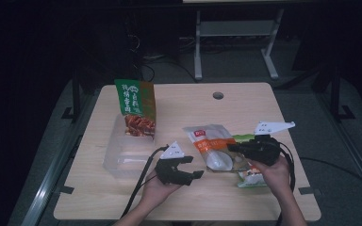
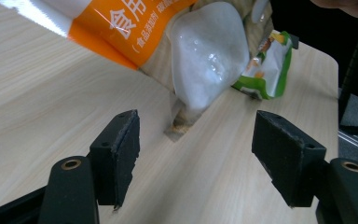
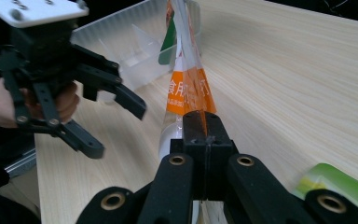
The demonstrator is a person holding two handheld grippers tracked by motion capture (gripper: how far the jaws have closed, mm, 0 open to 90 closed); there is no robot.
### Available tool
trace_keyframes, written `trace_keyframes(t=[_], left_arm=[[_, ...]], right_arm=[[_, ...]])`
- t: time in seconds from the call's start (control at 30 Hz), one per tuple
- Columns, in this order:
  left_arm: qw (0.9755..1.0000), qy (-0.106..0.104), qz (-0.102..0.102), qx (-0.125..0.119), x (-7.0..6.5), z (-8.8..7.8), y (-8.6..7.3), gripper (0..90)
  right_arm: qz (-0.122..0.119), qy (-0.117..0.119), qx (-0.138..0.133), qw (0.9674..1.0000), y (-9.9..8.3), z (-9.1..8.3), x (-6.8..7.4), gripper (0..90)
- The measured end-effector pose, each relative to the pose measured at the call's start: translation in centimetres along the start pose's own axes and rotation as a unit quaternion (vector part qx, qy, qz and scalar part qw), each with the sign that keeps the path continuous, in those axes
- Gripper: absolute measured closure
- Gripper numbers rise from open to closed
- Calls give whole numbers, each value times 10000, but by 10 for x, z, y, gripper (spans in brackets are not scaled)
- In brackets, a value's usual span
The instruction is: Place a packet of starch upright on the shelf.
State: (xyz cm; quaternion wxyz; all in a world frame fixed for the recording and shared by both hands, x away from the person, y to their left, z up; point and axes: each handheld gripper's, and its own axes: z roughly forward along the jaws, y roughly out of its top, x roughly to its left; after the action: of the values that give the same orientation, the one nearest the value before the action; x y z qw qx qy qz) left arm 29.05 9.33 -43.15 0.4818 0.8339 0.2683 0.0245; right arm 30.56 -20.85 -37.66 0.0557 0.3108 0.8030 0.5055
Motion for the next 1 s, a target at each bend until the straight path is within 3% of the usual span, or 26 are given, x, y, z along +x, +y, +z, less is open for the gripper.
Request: trace_keyframes(t=[0.07, 0.17, 0.4, 0.47, 0.53, 0.63, 1.0], left_arm=[[9998, -167, -115, 0, 3, 7, 1, 355], [9996, -216, -152, 75, 7, 17, 2, 363], [9967, -547, -591, -18, 13, 31, 9, 493], [9971, -455, -613, 14, 13, 32, 11, 558], [9970, -398, -658, -10, 14, 31, 10, 695], [9974, -309, -621, -184, 14, 29, 11, 853], [9996, 74, -232, -135, 9, 20, 12, 896]], right_arm=[[-5, 3, 9, 10000, -1, 0, 1, 899], [-51, 41, 10, 10000, -1, -1, 2, 899], [-130, 239, -12, 9996, -2, 1, 4, 898], [-136, 248, 5, 9996, -2, 2, 5, 898], [-113, 263, -18, 9996, -3, 2, 4, 898], [-80, 275, -28, 9996, -5, 3, 3, 897], [-100, 261, 139, 9995, -6, 14, 2, 895]])
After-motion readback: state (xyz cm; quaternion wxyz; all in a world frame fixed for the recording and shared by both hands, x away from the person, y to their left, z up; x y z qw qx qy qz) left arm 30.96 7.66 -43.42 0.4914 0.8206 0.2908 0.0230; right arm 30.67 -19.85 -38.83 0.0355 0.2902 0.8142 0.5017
